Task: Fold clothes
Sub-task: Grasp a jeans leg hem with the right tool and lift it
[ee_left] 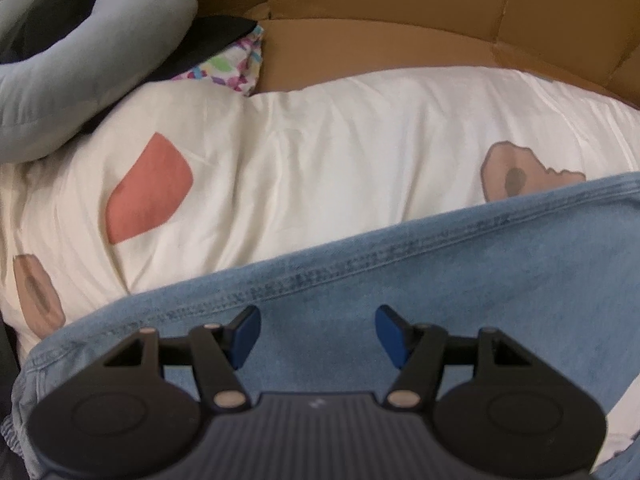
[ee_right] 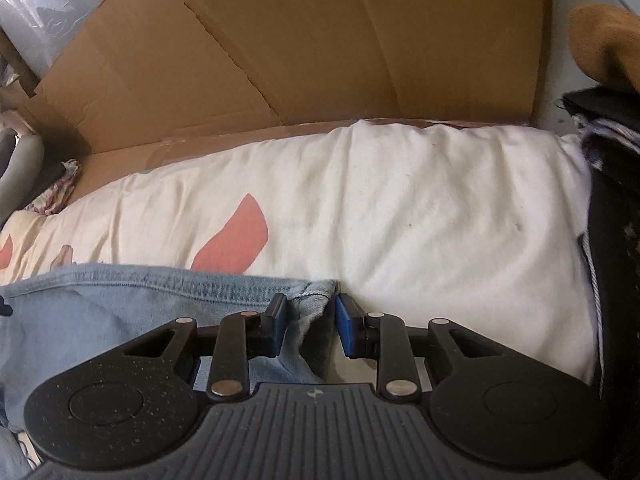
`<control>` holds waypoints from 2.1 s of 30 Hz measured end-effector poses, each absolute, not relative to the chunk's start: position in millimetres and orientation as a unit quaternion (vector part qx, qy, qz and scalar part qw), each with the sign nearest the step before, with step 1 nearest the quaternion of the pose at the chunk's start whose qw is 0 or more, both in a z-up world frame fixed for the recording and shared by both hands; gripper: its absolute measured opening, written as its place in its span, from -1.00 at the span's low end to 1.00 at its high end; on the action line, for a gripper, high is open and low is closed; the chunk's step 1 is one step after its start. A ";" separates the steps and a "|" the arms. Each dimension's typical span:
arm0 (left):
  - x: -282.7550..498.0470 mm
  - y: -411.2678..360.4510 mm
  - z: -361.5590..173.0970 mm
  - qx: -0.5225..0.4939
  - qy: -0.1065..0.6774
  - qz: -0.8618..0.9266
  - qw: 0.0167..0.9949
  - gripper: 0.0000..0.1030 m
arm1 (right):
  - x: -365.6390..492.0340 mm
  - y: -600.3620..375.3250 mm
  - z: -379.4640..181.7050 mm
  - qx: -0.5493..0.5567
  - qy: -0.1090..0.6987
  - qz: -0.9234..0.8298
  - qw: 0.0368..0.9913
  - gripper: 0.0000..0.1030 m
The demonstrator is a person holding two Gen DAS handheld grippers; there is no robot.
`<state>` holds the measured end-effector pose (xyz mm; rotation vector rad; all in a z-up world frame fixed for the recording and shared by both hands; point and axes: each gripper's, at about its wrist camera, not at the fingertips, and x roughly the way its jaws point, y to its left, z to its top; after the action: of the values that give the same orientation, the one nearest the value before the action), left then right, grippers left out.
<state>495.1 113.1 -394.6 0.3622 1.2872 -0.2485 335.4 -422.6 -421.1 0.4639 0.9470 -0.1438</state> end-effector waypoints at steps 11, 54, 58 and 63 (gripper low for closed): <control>504.2 124.7 -373.8 0.187 0.577 -0.102 0.788 0.29 | 347.7 -408.6 -365.8 0.121 0.410 -0.084 0.900 -0.80; 542.7 197.1 -386.9 0.408 0.532 -0.189 0.717 -0.32 | 415.5 -417.6 -332.7 0.085 0.375 -0.152 0.910 -0.84; 536.8 219.0 -381.2 0.421 0.528 -0.175 0.716 -0.17 | 417.1 -422.9 -343.5 0.103 0.378 -0.150 0.908 -0.81; 528.3 252.1 -392.1 0.429 0.545 -0.138 0.707 -0.19 | 414.1 -422.0 -345.3 0.103 0.378 -0.162 0.906 -0.81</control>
<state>528.3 252.1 -392.1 0.9528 1.2101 -0.3070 414.1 -422.0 -345.3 0.2120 0.7816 -0.3346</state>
